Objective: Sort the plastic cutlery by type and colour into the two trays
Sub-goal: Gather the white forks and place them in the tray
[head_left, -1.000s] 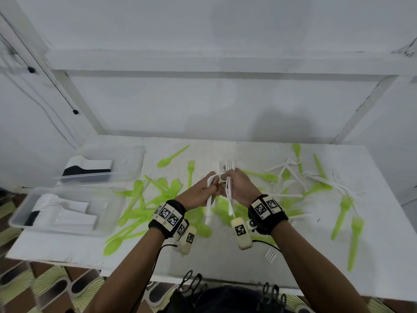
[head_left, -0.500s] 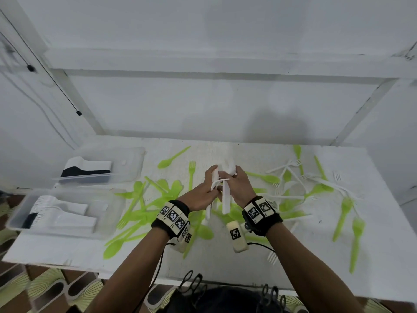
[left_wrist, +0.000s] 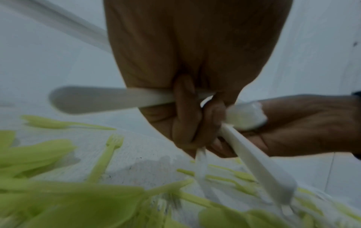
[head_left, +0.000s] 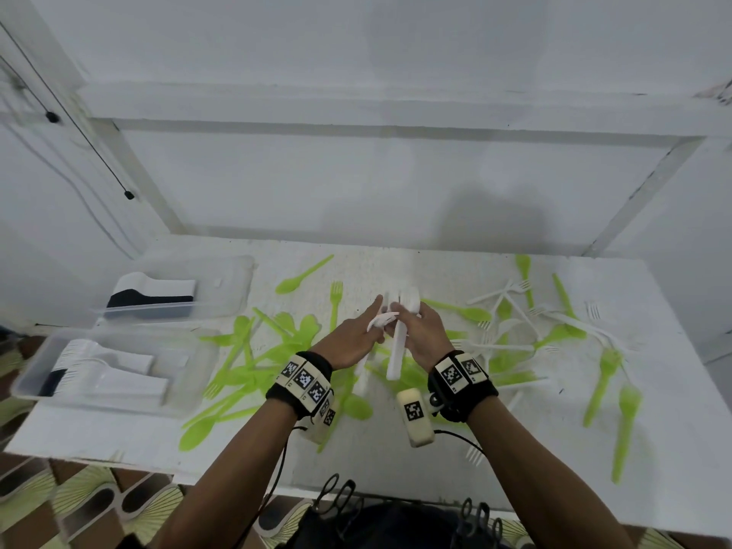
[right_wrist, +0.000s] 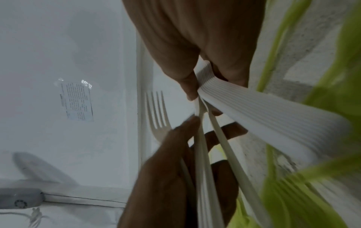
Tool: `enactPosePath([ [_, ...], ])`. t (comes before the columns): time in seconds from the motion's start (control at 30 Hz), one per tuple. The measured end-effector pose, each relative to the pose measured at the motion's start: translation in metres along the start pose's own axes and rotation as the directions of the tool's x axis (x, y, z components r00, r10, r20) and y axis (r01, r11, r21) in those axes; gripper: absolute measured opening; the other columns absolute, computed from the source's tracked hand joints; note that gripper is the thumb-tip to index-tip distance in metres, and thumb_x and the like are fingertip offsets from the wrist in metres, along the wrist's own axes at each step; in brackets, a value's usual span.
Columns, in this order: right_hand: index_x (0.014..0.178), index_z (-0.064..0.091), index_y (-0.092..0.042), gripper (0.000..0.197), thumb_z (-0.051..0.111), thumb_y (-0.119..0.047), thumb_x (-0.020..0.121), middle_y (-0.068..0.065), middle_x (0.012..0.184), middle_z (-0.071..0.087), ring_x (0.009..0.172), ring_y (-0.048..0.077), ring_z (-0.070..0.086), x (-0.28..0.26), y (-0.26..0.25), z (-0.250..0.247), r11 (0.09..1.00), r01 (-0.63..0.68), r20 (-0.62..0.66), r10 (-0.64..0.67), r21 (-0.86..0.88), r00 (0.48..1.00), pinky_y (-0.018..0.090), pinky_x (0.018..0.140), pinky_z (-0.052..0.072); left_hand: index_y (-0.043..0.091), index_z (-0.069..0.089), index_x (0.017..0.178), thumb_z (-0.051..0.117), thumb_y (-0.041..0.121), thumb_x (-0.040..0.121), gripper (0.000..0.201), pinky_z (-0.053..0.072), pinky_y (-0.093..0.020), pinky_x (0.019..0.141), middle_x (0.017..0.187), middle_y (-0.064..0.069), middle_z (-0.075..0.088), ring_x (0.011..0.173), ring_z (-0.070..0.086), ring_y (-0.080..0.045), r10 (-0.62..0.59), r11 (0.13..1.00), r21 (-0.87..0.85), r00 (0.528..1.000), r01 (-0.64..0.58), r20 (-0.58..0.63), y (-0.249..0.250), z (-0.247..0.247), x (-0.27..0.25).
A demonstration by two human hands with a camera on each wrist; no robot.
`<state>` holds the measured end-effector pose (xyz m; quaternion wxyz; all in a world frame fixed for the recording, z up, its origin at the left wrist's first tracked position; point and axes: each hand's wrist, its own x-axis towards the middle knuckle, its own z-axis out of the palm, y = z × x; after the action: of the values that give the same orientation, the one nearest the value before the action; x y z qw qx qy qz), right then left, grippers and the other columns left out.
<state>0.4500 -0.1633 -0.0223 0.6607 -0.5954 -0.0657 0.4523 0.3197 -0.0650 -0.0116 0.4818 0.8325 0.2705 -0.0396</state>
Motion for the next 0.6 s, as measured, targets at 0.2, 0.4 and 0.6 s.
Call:
enactPosePath([
  [0.2, 0.113, 0.061, 0.014, 0.029, 0.065, -0.011, 0.099, 0.022, 0.100, 0.068, 0.086, 0.028, 0.069, 0.006, -0.011, 0.000, 0.997, 0.005, -0.020, -0.004, 0.073, 1.000, 0.038, 0.081, 0.062, 0.036, 0.051, 0.146, 0.045, 0.038, 0.108, 0.039, 0.044, -0.024, 0.068, 0.084, 0.014, 0.076, 0.076, 0.062, 0.005, 0.204, 0.962, 0.222, 0.956, -0.156, -0.210, -0.012, 0.002, -0.001],
  [0.4, 0.105, 0.063, 0.001, 0.018, 0.067, -0.015, 0.098, 0.016, 0.097, 0.071, 0.083, 0.028, 0.069, 0.005, -0.010, 0.011, 0.995, -0.070, -0.019, 0.072, 0.070, 0.997, 0.033, 0.064, 0.059, 0.042, 0.032, 0.155, 0.037, 0.031, 0.110, 0.047, 0.040, -0.026, 0.064, 0.070, 0.012, 0.062, 0.064, 0.054, 0.001, 0.139, 0.978, 0.175, 0.980, -0.114, -0.142, -0.020, 0.001, -0.004],
  [0.6, 0.120, 0.064, 0.004, 0.035, 0.073, -0.017, 0.094, 0.024, 0.108, 0.073, 0.091, 0.034, 0.072, 0.004, -0.003, 0.022, 0.991, -0.021, -0.073, 0.031, 0.136, 0.997, 0.048, 0.080, 0.062, 0.027, 0.022, 0.161, 0.042, 0.028, 0.109, 0.056, 0.050, -0.034, 0.078, 0.100, -0.003, 0.070, 0.079, 0.063, -0.010, 0.122, 0.992, 0.032, 0.968, -0.118, -0.221, -0.035, 0.005, -0.009],
])
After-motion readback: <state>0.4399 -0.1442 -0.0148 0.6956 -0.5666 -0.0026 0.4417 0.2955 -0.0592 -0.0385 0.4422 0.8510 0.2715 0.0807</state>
